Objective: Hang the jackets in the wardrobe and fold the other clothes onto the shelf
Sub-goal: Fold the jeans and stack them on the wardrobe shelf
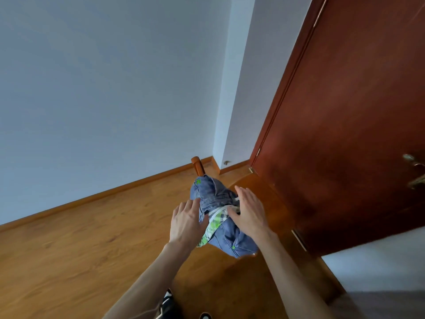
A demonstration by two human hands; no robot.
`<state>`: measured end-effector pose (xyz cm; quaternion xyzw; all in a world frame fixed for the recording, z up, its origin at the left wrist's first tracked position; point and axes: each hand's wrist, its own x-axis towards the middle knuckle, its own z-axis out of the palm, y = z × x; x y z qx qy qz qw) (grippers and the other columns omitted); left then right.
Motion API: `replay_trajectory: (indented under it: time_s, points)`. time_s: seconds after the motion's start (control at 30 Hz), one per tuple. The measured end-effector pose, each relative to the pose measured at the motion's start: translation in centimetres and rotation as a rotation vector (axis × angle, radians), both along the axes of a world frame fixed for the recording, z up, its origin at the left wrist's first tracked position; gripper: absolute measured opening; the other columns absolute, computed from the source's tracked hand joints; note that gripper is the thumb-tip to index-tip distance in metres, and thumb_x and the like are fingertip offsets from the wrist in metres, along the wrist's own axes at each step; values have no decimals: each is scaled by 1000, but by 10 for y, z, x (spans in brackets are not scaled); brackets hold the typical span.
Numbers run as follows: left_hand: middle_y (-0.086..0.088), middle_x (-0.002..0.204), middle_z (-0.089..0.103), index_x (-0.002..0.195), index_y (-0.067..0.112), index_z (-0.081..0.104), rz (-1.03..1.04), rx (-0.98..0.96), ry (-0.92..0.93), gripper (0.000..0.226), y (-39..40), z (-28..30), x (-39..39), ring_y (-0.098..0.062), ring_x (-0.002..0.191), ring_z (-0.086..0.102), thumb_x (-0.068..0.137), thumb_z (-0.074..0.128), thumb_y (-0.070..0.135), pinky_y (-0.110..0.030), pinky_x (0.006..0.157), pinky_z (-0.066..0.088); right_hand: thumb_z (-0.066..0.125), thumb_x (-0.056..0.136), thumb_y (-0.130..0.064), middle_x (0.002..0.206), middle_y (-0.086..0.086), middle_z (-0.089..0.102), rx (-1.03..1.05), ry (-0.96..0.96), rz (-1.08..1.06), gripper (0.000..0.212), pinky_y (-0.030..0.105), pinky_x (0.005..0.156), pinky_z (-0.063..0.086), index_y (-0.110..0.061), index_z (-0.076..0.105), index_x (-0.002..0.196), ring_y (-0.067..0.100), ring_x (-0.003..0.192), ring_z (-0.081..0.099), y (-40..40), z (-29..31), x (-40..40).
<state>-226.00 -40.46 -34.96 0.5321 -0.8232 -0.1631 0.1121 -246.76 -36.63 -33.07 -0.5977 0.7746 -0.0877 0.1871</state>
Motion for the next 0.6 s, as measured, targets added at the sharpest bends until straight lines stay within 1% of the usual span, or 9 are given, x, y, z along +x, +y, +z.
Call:
replay_trajectory:
  time_s: [0.07,0.1,0.17,0.2,0.27,0.33,0.43,0.5,0.6]
  points:
    - [-2,135,61,153,17,39,-21,92,-50,63,-9,-8,-11,-26,128,56,101,59,47,-39,108,44,57,102,-50,173,0,17,89,-23,42,85,44,129,14,-21,11,167,22,161,10,-12,-6,3]
    - [-2,137,58,155,18,34,-30,139,-70,66,-14,-12,-18,-25,131,53,101,60,45,-38,109,43,58,102,-49,172,0,21,137,-47,54,84,46,128,17,-22,12,167,24,160,14,-17,-10,4]
    - [-3,139,57,155,17,26,-23,226,-70,67,-24,-22,-29,-27,129,55,101,62,34,-38,106,46,58,100,-47,162,0,41,211,-100,38,79,51,120,32,-25,19,165,30,151,33,-29,-16,7]
    - [-4,136,59,151,17,26,-12,245,-63,62,-30,-28,-34,-27,120,59,101,61,26,-37,97,50,57,98,-47,152,0,50,231,-102,32,75,52,114,39,-27,25,163,32,142,43,-37,-18,7]
    - [-4,123,62,143,17,30,13,252,-49,51,-40,-36,-38,-26,95,64,99,55,9,-36,75,53,55,96,-45,136,1,57,245,-44,51,64,49,105,44,-28,37,155,31,125,53,-49,-20,6]
    - [-4,115,61,139,17,34,8,256,-8,47,-46,-37,-36,-26,86,61,98,52,4,-38,69,53,57,99,-39,129,1,58,206,27,81,49,45,101,43,-25,48,145,29,118,56,-56,-17,7]
    - [-4,113,60,128,17,42,-29,199,102,30,-56,-28,-22,-27,93,58,99,46,8,-41,71,51,57,103,-36,124,-2,60,78,76,103,31,40,97,39,-25,56,132,24,114,56,-57,-10,8]
    - [-5,106,62,117,19,42,-59,165,188,21,-65,-14,-11,-28,82,59,99,45,10,-43,65,52,55,105,-37,118,-1,57,-20,83,115,24,36,93,40,-23,59,125,22,108,54,-58,0,9]
    - [0,90,63,109,19,46,-78,93,287,12,-78,22,2,-26,65,57,98,50,16,-39,57,48,50,108,-33,106,-1,53,-143,14,138,17,25,71,38,-17,51,115,19,88,56,-63,28,16]
